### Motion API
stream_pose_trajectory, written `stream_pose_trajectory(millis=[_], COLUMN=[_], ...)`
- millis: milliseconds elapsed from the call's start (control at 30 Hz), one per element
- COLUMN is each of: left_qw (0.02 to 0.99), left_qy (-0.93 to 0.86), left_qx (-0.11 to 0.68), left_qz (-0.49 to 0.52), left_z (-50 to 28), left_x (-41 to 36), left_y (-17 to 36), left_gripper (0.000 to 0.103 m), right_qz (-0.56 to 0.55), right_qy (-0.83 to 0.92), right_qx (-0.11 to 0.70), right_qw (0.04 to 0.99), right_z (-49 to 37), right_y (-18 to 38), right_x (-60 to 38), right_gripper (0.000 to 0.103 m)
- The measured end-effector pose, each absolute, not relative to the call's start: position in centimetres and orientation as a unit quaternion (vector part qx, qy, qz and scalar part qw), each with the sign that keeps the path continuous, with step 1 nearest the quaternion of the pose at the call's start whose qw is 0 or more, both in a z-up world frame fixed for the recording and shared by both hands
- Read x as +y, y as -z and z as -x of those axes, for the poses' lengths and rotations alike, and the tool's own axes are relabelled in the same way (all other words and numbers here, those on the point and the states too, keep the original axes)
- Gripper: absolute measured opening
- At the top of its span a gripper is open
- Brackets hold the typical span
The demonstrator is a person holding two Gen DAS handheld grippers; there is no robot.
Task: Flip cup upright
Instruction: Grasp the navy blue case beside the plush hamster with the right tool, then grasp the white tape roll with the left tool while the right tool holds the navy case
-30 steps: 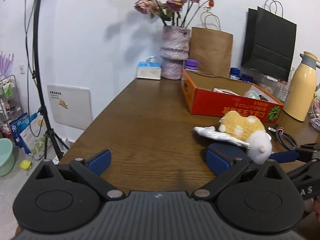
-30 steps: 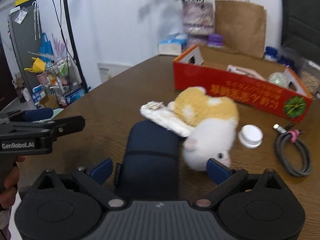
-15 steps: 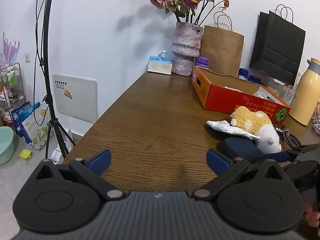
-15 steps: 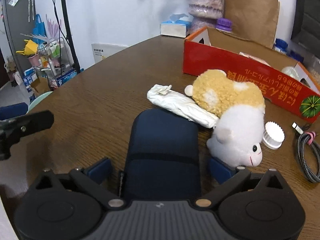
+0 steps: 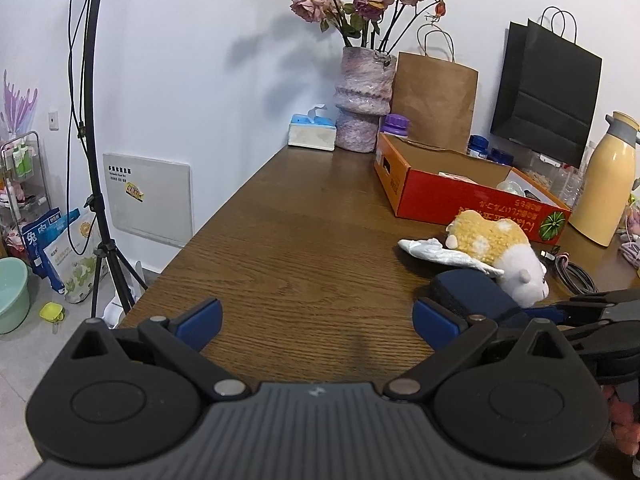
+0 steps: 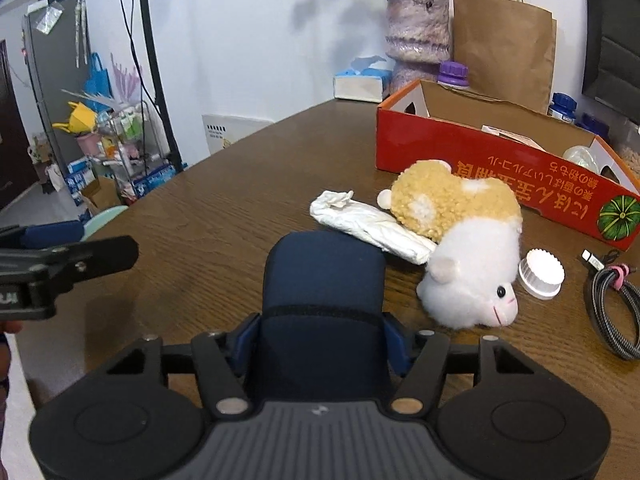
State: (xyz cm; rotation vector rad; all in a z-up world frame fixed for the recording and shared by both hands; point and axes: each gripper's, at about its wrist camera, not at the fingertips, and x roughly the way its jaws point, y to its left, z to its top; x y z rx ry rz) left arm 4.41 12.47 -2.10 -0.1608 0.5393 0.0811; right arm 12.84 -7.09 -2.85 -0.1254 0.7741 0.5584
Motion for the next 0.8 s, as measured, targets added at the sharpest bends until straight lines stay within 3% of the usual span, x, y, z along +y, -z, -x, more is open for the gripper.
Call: stream_pose_trajectory(millis=[800], left_qw=[0.961], left_qy=[-0.007], left_qx=[0.269], left_qz=[0.063], left_z=[-3.6], left_x=[6.8], left_y=[0.7], left_gripper=[0.103], right_qz=[0.014], right_qy=[-0.248], right_qx=[0.252], right_qw=[0.935], right_z=[-9.2], right_y=[-1.9], right_x=[-14.3], right_gripper=[0.061])
